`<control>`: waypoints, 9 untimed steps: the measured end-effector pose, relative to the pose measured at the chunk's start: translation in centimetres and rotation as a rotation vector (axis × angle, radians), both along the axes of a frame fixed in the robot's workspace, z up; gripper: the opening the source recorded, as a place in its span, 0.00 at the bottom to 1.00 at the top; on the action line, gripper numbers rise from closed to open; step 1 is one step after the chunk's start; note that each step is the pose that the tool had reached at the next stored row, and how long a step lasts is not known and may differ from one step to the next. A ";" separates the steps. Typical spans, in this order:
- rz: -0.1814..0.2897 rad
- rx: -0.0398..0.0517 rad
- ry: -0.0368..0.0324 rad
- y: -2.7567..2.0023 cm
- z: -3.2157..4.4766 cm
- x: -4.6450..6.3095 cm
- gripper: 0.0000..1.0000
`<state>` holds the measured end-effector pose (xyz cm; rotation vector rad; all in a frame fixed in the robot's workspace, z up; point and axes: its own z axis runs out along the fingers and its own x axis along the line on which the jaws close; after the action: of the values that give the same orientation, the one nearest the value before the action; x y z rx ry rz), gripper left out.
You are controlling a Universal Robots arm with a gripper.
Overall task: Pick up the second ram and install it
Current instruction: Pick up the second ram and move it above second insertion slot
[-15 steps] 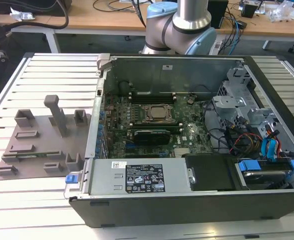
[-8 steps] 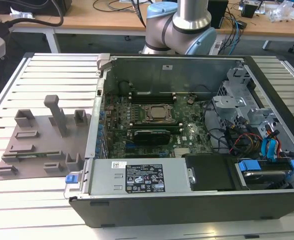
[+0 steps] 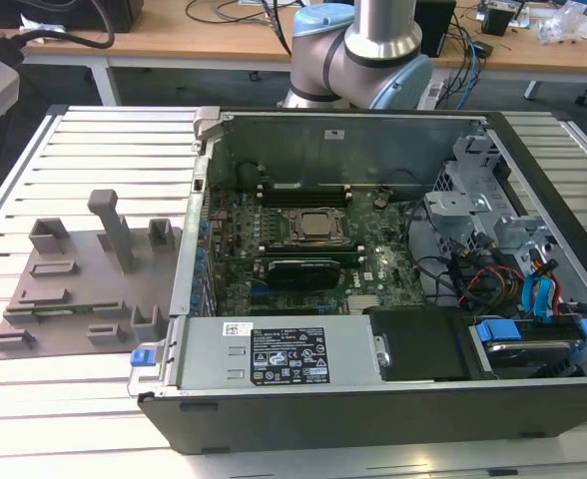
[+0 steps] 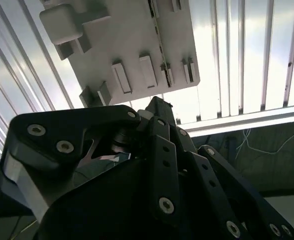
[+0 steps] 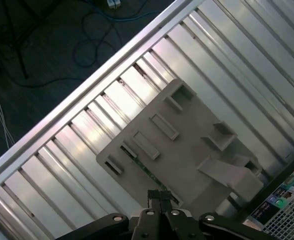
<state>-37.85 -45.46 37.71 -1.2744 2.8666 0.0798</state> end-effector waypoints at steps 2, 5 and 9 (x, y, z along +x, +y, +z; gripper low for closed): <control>0.026 0.0000 0.0000 0.00 0.00 0.0 0.10; 0.079 -0.0001 0.0001 0.00 0.01 0.0 0.10; 0.134 -0.0001 0.0001 0.00 0.01 0.0 0.10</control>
<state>-37.85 -45.46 37.72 -1.4645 2.7782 0.0801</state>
